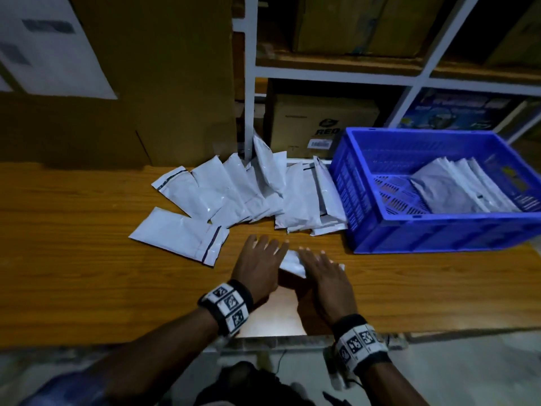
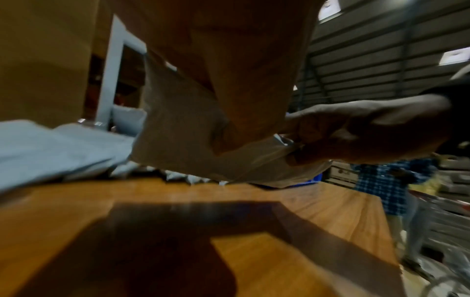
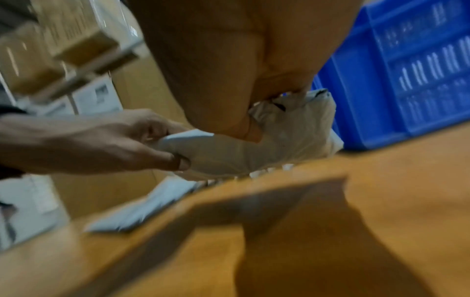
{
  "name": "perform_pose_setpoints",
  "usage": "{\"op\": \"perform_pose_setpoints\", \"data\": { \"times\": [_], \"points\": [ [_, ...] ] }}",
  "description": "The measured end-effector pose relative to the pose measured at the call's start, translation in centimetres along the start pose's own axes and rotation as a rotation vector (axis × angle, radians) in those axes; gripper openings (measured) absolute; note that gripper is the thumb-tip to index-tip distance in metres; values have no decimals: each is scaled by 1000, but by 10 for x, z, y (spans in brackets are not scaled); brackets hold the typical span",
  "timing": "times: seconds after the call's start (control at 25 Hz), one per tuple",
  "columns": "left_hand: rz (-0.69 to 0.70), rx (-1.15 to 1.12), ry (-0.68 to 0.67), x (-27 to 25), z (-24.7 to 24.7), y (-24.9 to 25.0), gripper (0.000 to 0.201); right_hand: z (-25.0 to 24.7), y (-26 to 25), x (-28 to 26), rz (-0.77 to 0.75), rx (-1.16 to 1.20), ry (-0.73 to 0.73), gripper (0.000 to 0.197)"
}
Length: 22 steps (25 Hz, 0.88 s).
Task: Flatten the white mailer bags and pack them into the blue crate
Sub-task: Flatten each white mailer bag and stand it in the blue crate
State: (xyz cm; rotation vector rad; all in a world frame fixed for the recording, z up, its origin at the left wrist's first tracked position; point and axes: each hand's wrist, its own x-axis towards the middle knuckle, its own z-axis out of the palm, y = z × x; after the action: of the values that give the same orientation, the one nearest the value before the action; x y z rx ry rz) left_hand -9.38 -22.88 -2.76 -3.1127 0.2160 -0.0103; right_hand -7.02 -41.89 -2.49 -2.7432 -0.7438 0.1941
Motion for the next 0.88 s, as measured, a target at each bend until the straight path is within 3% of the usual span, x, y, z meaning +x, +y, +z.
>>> {"op": "perform_pose_setpoints", "data": {
  "times": [0.08, 0.2, 0.28, 0.4, 0.48, 0.64, 0.88],
  "points": [
    [-84, -76, -126, -22, 25, 11, 82, 24, 3, -16, -58, -65, -83, 85],
    [-213, -234, -237, -48, 57, 28, 100, 60, 8, -38, -44, -73, -244, 92],
    [-224, -262, -170, -56, 68, 36, 97, 73, 13, -46, -66, -17, -228, 80],
    [-223, -246, -56, -56, 80, 42, 67, 75, 13, -48, -69, 11, -185, 59],
    [-249, -246, -47, -54, 87, 46, 58, 69, 10, -47, -40, 41, -138, 54],
    [-284, -282, -62, -52, 102, 47, 59, 61, -3, -39, 34, 20, -31, 52],
    [-290, -280, -46, -52, 107, 48, 58, 87, 2, -31, 78, -77, -36, 56]
  ]
}}
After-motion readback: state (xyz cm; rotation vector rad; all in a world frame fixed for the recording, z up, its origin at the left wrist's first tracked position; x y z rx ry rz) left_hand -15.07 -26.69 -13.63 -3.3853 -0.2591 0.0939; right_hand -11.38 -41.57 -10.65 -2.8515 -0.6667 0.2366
